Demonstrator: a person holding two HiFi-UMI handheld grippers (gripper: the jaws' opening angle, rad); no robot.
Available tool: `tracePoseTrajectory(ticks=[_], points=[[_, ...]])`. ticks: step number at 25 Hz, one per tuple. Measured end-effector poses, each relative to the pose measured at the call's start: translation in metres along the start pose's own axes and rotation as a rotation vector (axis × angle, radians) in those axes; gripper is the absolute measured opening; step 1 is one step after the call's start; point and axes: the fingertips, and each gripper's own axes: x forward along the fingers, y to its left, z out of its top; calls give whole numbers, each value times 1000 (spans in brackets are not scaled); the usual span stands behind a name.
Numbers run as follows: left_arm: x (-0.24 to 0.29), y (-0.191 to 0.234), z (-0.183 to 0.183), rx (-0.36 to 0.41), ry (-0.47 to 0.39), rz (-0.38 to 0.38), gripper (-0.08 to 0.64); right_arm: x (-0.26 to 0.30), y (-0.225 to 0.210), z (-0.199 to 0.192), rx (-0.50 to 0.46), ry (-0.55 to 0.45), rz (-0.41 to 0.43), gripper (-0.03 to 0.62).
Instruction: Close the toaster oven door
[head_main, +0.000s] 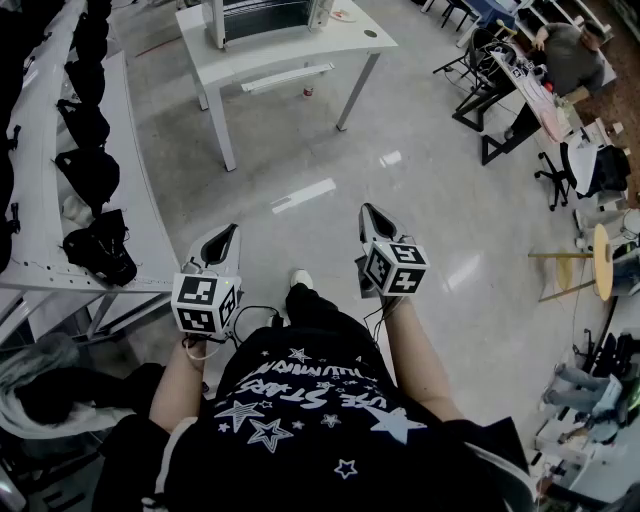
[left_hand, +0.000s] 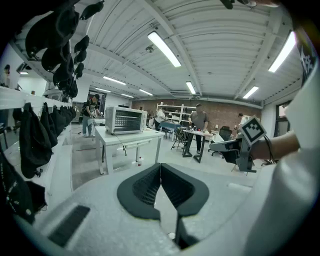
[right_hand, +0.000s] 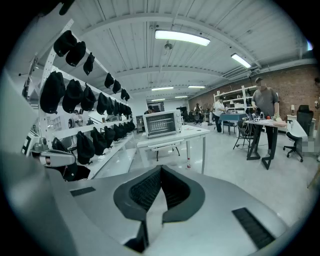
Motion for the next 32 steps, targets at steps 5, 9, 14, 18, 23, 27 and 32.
tracePoseTrajectory(ticks=[5,9,14,18,23,27,32], points=[[1,0,5,7,-6,8,20,-3,-2,4,-10,-4,5,3],[-2,-5,9,14,-13,5,21,-5,-3,16,-24,-28,7,3],[-9,-13,0,-8,-2,-2,21,-11,-2,12,-32,-26,-4,3],[-7,-15,-1,-5,-6,-9,21,-16,-2,8,5,-42,-2,3],[1,-16,4,-7,-8,-3,21,-14,-12,9,35,-46,10,51],[16,-11,7,2,0,12,21,4,-20,13,40,-64,42,180],[45,-1,21,4,-4,60,21,40,-41,26,39,-64,80,217]])
